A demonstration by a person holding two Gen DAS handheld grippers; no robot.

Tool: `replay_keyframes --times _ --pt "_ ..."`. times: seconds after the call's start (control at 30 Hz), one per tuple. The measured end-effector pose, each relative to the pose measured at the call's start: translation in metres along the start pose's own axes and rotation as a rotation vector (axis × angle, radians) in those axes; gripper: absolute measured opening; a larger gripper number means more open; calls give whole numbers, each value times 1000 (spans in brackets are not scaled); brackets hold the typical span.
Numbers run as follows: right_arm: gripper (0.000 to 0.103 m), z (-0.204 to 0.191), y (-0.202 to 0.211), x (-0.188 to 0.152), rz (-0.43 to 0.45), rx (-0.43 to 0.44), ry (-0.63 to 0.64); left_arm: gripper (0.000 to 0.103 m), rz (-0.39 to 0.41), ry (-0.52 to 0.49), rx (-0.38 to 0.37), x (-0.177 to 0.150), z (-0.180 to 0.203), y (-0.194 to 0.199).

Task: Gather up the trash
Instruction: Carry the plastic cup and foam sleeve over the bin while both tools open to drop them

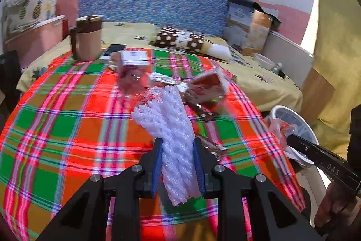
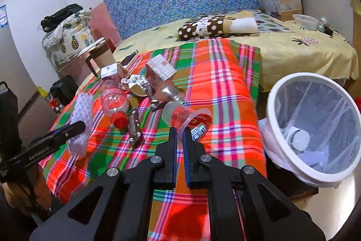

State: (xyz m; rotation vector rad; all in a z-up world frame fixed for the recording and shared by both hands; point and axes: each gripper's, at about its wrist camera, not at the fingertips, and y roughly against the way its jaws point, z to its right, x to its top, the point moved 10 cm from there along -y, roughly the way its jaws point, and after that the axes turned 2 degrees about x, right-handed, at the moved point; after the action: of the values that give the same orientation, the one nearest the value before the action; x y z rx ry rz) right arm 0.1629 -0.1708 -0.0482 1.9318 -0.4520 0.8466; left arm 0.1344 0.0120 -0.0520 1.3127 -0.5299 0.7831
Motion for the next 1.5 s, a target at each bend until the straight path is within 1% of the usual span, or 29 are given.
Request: replay_keyframes --times 0.23,0.43,0.73,0.93,1.23,1.5 --pt "7 31 15 3 38 -52 -41 26 -25 -69 -77 1 48 -14" --pt "7 60 28 3 60 -105 -85 26 -42 -136 -166 6 100 -27" --pt "7 107 48 -5 76 -197 -162 26 -57 -238 -277 7 181 -44" --pt "7 131 59 -11 74 -254 -196 27 -72 -283 -337 10 225 -58" --pt "7 153 60 -20 38 -296 -225 27 -125 -318 -402 2 277 -90" --pt "7 168 59 -27 5 -320 -241 29 -169 -340 -428 -8 297 -111"
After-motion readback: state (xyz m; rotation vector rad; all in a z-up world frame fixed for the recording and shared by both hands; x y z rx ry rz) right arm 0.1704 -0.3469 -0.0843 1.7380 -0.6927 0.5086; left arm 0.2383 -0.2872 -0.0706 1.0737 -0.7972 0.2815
